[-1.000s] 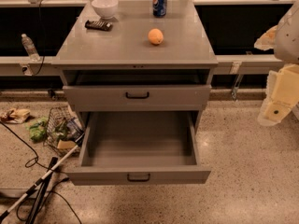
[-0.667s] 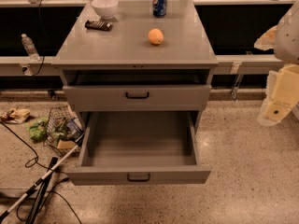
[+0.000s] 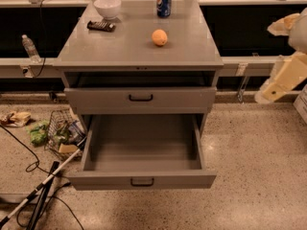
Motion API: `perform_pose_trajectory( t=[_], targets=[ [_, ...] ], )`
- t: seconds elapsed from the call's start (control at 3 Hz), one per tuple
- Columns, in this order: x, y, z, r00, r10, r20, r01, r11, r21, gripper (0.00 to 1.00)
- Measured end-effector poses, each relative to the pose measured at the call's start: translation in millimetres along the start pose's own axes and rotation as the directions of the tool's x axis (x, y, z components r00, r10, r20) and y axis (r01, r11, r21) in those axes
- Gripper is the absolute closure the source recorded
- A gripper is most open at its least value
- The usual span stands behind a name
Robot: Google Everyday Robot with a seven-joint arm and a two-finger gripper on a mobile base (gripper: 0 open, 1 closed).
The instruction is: Place orange into middle drawer
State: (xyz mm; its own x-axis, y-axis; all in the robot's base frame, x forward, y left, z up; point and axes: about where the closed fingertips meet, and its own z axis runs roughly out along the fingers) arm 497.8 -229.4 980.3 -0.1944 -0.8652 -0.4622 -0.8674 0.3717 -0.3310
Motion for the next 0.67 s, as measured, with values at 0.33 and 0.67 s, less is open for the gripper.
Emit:
perform_pose_trajectory(
  t=[0.33, 0.67],
  targets=[
    [-8, -81, 49, 0.931, 0.124, 0.343, -0.152, 0.987, 0.053, 0.0],
    [-27, -133, 91, 0.818, 0.213, 0.535, -0.261, 0.9652, 0.014, 0.0]
  ],
)
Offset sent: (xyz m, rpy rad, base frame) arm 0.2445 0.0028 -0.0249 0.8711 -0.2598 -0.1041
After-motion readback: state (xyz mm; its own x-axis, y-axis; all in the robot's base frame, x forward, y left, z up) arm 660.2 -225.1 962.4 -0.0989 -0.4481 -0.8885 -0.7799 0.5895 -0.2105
